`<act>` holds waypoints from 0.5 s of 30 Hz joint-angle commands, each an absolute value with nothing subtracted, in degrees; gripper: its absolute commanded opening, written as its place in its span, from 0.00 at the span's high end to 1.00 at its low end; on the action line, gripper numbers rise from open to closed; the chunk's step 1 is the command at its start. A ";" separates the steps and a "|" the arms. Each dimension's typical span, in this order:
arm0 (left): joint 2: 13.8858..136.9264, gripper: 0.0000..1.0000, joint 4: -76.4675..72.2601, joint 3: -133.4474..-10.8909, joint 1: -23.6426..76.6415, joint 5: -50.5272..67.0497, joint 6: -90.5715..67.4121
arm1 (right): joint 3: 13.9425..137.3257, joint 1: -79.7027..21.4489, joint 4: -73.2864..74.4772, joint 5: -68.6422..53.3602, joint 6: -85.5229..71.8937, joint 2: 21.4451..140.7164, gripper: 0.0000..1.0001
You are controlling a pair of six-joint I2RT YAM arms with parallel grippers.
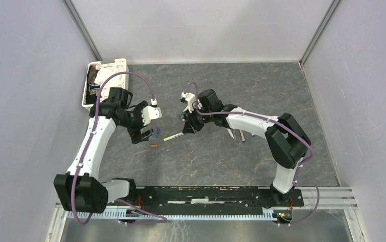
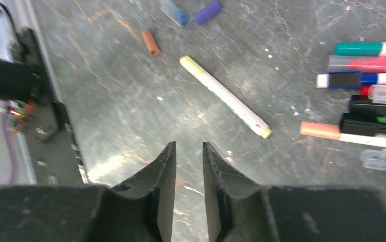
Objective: Open the pen caps
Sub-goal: Adjust the pen at the center of the board, then pick up the pen from the center of the board.
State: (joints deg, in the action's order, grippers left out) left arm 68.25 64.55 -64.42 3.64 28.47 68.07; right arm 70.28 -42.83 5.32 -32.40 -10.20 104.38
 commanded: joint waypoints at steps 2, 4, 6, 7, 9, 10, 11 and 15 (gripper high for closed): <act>69.21 0.01 66.78 -66.45 2.83 37.19 69.29 | 71.61 -45.80 9.54 -26.81 3.23 104.69 0.53; 68.83 0.00 67.13 -66.73 2.46 39.58 67.33 | 73.11 -46.85 10.24 -26.06 6.84 106.35 0.44; 68.79 0.00 68.04 -67.03 1.67 41.56 65.74 | 74.05 -47.39 9.27 -26.31 10.53 107.73 0.39; 68.78 0.00 68.44 -67.06 1.43 42.09 64.89 | 74.11 -47.36 8.45 -26.93 11.99 108.34 0.37; 68.83 0.00 69.54 -66.94 0.73 42.62 64.14 | 74.26 -47.37 6.90 -27.72 15.48 109.54 0.33; 68.82 0.00 69.85 -66.70 0.32 42.65 63.96 | 74.46 -47.43 6.42 -28.30 17.22 110.23 0.31; 68.82 0.00 69.94 -66.44 0.10 42.68 63.55 | 74.82 -47.39 6.03 -28.50 18.75 111.18 0.31; 68.73 0.00 70.69 -66.24 -2.10 42.64 62.57 | 77.48 -47.60 5.77 -28.17 22.83 115.32 0.29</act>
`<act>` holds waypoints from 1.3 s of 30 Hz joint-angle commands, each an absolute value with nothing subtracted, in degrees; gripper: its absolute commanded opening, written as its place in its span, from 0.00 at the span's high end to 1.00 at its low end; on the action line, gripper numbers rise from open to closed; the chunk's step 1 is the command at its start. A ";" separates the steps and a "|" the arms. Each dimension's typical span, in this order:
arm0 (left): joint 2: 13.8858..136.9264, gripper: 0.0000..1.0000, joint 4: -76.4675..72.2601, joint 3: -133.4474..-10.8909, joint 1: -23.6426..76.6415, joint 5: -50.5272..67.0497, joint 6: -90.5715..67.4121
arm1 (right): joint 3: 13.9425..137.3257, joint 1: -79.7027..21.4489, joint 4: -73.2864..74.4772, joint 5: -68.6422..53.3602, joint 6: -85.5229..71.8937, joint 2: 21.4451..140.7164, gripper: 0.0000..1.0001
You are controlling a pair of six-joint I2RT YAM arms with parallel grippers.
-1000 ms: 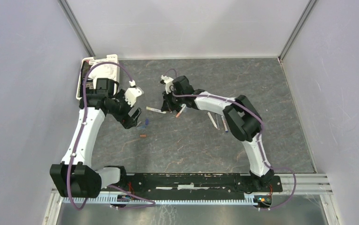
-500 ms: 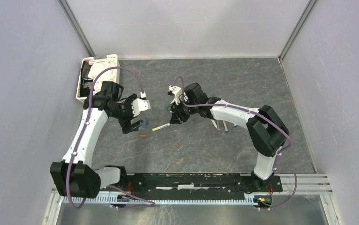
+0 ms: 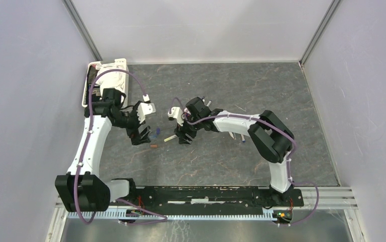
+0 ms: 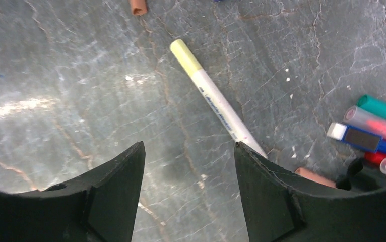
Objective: Open the pen caps
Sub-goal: Pick up the pen from the center of the board.
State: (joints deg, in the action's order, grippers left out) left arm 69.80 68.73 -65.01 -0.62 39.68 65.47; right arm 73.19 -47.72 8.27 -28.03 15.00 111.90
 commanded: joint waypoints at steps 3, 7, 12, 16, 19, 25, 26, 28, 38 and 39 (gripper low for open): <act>68.36 0.00 71.95 -66.82 -2.11 42.67 62.60 | 80.32 -47.69 6.17 -28.32 23.95 118.50 0.29; 67.56 0.00 72.86 -67.06 -2.12 42.89 62.96 | 81.55 -48.11 5.21 -28.43 24.65 120.55 0.30; 67.31 0.00 73.59 -67.15 -2.11 42.85 63.20 | 81.41 -48.65 5.12 -27.78 24.81 121.35 0.37; 67.58 0.00 73.85 -67.52 -2.15 43.22 63.87 | 80.80 -48.82 6.94 -27.79 23.80 121.45 0.60; 67.68 0.00 74.09 -67.68 -2.18 43.10 65.12 | 77.66 -49.06 6.71 -27.08 23.23 119.89 0.73; 66.99 0.01 70.97 -63.37 -2.11 41.01 68.51 | 75.42 -49.49 6.70 -27.29 18.99 116.80 1.00; 66.85 0.01 70.34 -62.40 -2.03 40.58 69.22 | 75.00 -49.48 6.91 -28.05 18.63 116.08 1.00; 67.03 0.02 70.07 -61.24 -2.02 40.43 70.65 | 74.00 -49.42 6.87 -29.88 17.38 114.44 1.00; 67.58 0.05 65.29 -59.72 4.42 36.34 73.91 | 63.48 -44.83 -5.00 -46.79 2.28 101.57 1.00; 67.71 0.05 64.80 -59.83 5.94 35.61 73.84 | 62.68 -44.58 -5.39 -48.42 1.38 100.60 1.00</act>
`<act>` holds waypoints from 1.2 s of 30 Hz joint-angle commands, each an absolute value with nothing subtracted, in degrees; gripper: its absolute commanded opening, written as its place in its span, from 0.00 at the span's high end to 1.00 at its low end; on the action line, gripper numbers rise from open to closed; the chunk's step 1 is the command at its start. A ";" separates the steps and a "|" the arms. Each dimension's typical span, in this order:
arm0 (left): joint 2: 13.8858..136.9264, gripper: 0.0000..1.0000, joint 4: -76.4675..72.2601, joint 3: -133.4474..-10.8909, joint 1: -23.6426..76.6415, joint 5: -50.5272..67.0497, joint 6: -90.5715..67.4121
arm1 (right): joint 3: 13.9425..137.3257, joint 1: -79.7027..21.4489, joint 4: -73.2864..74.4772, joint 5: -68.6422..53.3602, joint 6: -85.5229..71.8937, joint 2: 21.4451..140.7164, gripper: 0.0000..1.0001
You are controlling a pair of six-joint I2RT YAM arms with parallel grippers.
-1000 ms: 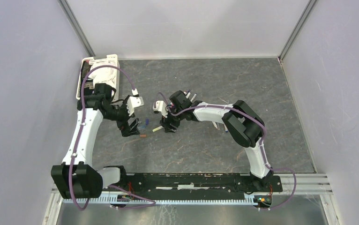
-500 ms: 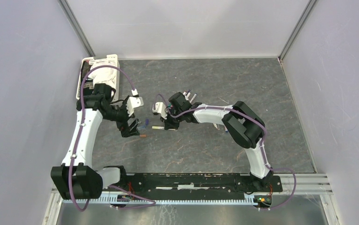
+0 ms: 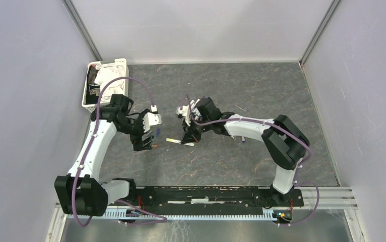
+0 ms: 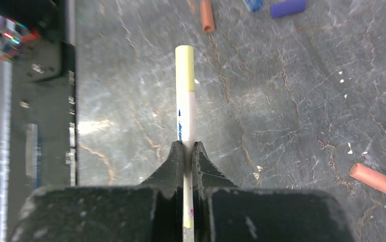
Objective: Open the pen caps
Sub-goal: Pick up the pen from the center of the board.
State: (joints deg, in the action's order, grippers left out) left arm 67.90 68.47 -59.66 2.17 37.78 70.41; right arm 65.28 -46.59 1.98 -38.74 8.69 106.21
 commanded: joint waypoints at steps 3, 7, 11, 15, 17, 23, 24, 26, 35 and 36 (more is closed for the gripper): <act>68.17 0.05 62.99 -60.68 10.94 33.12 73.11 | 62.35 -44.27 -5.07 -52.17 0.09 98.94 1.00; 69.17 0.05 61.64 -62.31 15.41 30.41 73.28 | 63.30 -44.33 -4.75 -55.48 -2.65 98.18 1.00; 69.47 0.06 60.68 -62.64 18.15 28.38 75.19 | 64.03 -44.27 -5.25 -57.11 -4.08 98.08 1.00; 69.00 0.08 58.89 -62.35 21.22 27.22 75.14 | 64.67 -44.33 -6.04 -58.84 -5.51 98.85 1.00; 69.51 0.11 58.88 -62.28 23.55 26.51 74.53 | 64.69 -44.36 -7.66 -59.76 -7.24 99.30 1.00; 70.17 0.31 59.59 -63.00 28.64 26.23 72.30 | 65.48 -44.37 -9.23 -60.29 -9.87 100.72 1.00; 70.14 0.37 59.73 -63.02 29.08 25.89 72.31 | 65.54 -44.33 -8.95 -60.28 -9.85 100.80 1.00; 69.87 0.49 60.27 -62.73 29.41 24.69 72.59 | 65.82 -44.22 -8.09 -60.02 -9.61 101.06 1.00; 67.35 0.98 59.64 -62.23 29.87 22.02 71.52 | 64.43 -44.25 -16.73 -60.46 -19.54 101.77 0.72; 67.18 0.98 59.45 -62.83 29.88 22.66 70.33 | 63.15 -44.22 -21.39 -60.88 -23.19 101.91 0.65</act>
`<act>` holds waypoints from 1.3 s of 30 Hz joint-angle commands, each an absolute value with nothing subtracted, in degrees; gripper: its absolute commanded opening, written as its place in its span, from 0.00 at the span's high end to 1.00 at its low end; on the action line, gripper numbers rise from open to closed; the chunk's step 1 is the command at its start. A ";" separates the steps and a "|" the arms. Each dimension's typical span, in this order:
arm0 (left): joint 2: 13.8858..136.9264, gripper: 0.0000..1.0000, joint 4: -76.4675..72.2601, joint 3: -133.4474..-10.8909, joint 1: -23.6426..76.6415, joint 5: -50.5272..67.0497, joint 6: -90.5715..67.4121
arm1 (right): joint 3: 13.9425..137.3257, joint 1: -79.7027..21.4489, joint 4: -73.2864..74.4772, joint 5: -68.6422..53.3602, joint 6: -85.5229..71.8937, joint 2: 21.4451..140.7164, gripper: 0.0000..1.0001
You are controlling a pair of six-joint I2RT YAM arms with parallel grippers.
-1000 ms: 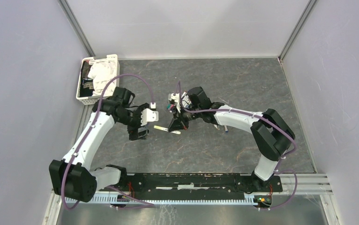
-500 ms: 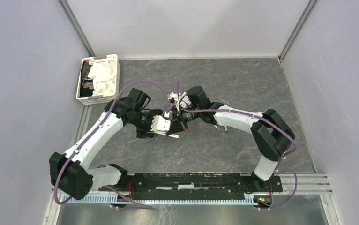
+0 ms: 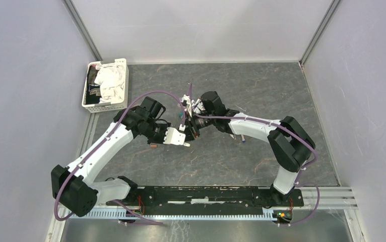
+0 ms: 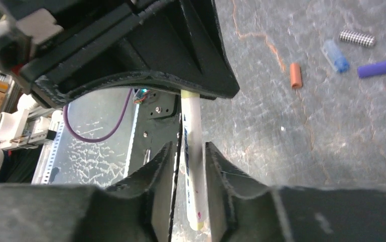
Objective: Open the pen caps
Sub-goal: Pick up the pen from the center of the board, then open the pen cap from the pen.
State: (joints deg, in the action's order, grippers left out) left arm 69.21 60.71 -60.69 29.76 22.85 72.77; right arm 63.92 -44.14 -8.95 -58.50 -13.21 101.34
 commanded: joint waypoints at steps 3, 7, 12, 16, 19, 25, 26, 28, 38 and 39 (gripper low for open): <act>66.91 0.98 59.38 -64.23 29.86 24.29 67.69 | 59.85 -44.45 -33.85 -61.91 -32.94 102.26 0.57; 66.60 0.98 59.30 -64.91 29.80 25.77 65.48 | 57.01 -45.05 -47.27 -63.21 -43.63 103.49 0.55; 66.43 0.98 59.30 -65.26 29.85 26.02 64.65 | 56.47 -45.42 -48.56 -64.07 -44.89 104.13 0.55; 66.35 0.98 59.30 -65.24 29.86 26.35 64.54 | 56.85 -45.44 -47.52 -63.86 -44.58 104.06 0.64; 66.35 0.98 59.75 -65.21 29.88 26.43 64.99 | 57.86 -45.43 -46.38 -63.53 -44.42 104.00 0.88; 65.85 0.98 61.49 -64.63 29.80 23.10 69.04 | 61.34 -44.65 -24.51 -61.14 -29.95 103.00 1.00; 65.75 0.98 61.15 -64.19 29.80 21.33 69.46 | 61.14 -44.20 -21.30 -60.57 -27.60 102.49 1.00; 65.89 0.98 61.30 -63.97 28.94 18.81 70.43 | 60.70 -43.16 -11.02 -57.91 -20.13 100.67 1.00; 70.41 0.98 66.17 -67.58 9.61 19.50 86.00 | 42.18 -36.32 0.62 -51.39 -10.51 86.04 1.00; 70.17 0.98 65.99 -67.05 9.51 20.10 86.15 | 41.06 -36.12 0.43 -51.38 -11.09 85.10 1.00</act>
State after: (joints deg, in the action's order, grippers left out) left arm 70.32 62.92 -65.21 11.31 20.36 78.56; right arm 45.50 -36.77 -4.80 -52.71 -13.98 89.21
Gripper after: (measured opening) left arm 0.215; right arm 0.140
